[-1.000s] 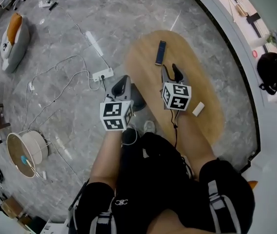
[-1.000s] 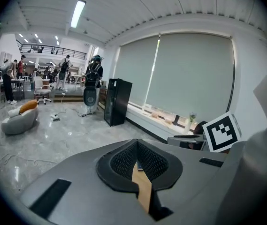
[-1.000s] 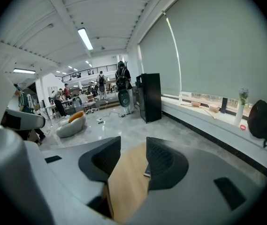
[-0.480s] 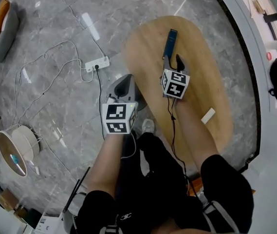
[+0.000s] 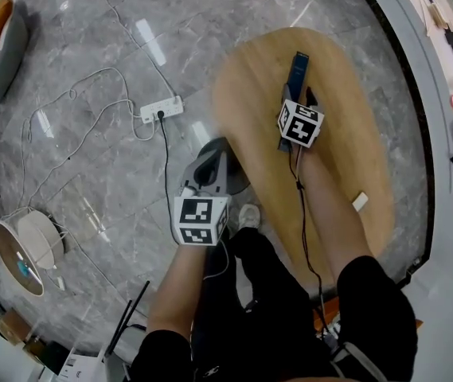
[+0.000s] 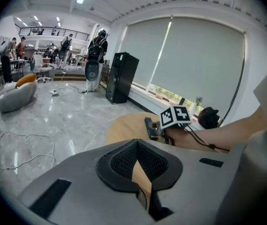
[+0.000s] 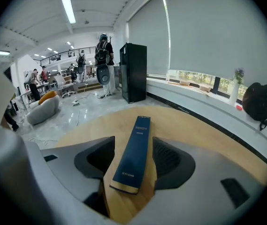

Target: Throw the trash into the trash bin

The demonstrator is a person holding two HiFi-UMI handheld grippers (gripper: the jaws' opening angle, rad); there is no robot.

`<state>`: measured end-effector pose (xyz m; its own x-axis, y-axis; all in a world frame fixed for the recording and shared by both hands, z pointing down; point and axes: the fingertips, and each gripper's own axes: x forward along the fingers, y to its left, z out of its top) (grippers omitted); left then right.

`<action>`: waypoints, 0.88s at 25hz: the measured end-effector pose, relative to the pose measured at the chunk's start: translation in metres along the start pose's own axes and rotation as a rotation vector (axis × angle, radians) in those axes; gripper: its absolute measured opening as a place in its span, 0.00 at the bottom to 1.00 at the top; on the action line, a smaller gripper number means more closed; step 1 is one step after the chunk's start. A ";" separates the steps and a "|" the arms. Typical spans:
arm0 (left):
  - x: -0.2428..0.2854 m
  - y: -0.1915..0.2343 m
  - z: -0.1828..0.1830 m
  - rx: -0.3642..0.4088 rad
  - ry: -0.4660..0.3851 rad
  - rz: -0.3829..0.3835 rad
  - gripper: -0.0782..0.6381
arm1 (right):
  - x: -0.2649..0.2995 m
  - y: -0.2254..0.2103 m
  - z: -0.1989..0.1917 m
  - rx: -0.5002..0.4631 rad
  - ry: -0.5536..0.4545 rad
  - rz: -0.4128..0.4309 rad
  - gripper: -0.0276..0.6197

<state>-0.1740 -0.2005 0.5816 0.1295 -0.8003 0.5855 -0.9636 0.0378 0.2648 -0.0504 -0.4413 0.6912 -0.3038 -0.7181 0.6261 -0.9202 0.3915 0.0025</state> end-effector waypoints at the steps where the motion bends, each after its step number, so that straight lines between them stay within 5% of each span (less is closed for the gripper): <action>1: 0.000 0.004 -0.005 -0.004 0.004 0.002 0.13 | 0.007 -0.001 0.001 0.005 -0.001 -0.007 0.38; 11: -0.011 0.029 -0.032 -0.036 0.019 0.018 0.13 | 0.045 -0.008 -0.022 0.013 0.099 -0.056 0.39; 22: -0.021 0.043 -0.033 -0.032 0.004 0.024 0.13 | -0.010 0.012 -0.014 -0.011 0.002 0.010 0.37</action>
<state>-0.2103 -0.1623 0.6061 0.1073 -0.7962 0.5954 -0.9584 0.0763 0.2749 -0.0546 -0.4210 0.6961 -0.3121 -0.7132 0.6277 -0.9143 0.4049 0.0054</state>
